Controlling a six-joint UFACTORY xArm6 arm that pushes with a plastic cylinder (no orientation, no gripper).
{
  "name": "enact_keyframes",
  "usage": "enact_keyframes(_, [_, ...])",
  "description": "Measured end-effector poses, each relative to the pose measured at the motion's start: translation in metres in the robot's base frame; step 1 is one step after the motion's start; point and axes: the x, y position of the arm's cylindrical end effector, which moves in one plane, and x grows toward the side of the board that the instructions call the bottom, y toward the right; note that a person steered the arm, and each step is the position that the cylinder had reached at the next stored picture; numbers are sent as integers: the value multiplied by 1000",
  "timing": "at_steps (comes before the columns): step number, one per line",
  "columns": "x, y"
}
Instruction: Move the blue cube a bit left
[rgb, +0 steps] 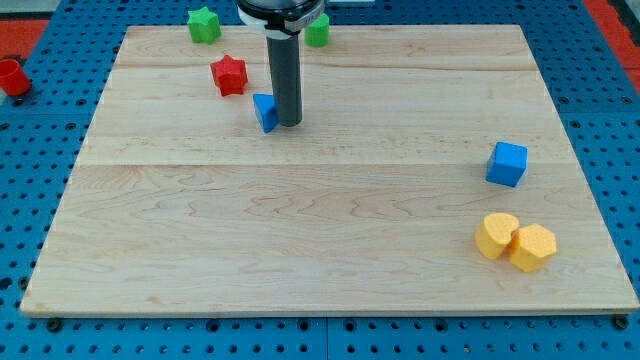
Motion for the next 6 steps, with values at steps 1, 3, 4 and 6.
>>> enact_keyframes(1, [-6,5])
enact_keyframes(3, [-9,-43])
enact_keyframes(4, [-9,-53])
enact_keyframes(6, [20,238])
